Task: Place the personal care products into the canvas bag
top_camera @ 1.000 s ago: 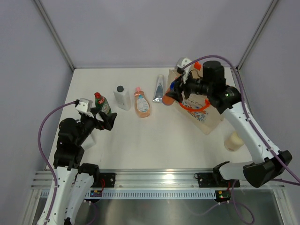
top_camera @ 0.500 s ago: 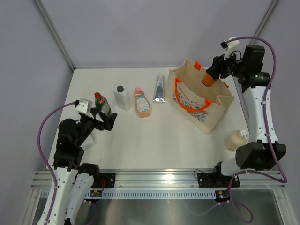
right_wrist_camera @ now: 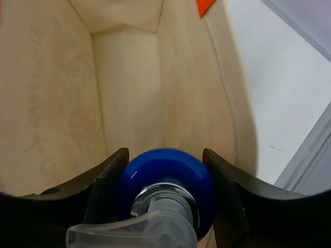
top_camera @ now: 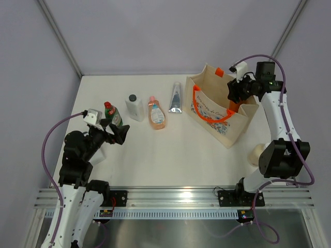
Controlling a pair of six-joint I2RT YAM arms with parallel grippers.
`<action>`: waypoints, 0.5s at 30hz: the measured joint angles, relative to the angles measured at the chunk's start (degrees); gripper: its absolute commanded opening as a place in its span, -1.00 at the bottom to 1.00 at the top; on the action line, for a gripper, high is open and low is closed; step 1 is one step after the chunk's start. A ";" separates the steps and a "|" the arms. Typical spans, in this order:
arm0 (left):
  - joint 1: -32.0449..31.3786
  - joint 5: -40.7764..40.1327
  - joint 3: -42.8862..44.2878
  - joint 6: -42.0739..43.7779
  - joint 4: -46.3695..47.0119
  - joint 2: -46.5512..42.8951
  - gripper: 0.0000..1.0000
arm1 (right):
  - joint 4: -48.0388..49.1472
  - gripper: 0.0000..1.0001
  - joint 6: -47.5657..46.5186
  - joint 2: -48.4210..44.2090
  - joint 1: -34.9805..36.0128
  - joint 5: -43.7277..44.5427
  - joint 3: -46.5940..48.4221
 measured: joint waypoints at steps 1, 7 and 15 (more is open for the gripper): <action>0.00 0.00 0.00 0.00 0.00 0.00 0.98 | -0.50 -0.96 -1.31 0.44 0.00 0.63 0.00; 0.00 0.28 0.00 0.00 0.00 0.00 0.98 | -3.91 -0.73 -6.71 4.61 0.00 3.37 0.00; 0.00 0.39 0.00 0.00 0.00 0.00 0.98 | -3.50 -0.23 -6.86 10.60 0.00 5.46 -1.49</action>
